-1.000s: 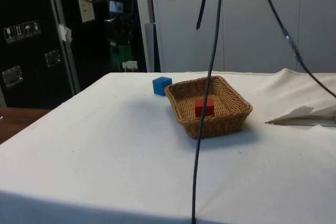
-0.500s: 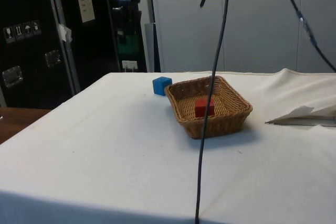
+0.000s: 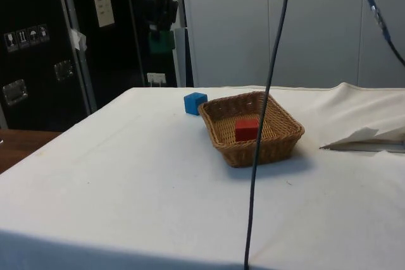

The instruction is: Pick up exactly two blocks and place them into the basket.

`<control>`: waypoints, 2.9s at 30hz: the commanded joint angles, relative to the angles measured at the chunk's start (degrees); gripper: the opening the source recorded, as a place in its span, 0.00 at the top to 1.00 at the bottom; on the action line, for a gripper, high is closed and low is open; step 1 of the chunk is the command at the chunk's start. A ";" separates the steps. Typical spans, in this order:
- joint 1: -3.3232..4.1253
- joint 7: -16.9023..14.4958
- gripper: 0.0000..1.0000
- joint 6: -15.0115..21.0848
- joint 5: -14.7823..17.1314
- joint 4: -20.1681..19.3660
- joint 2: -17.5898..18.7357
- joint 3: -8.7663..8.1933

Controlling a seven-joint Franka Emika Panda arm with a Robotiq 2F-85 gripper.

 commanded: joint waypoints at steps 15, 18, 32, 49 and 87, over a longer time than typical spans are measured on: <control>2.81 -1.38 0.95 6.70 -1.38 -7.45 -5.44 -0.17; 3.21 -1.60 0.95 8.59 -1.20 -9.51 -6.65 0.57; 4.01 -1.66 0.95 12.09 -3.72 -15.41 -11.57 1.95; 3.15 -2.52 0.95 14.73 -9.22 -20.17 -14.90 3.21; 3.32 -3.95 0.95 39.02 -16.04 -47.50 -24.75 7.85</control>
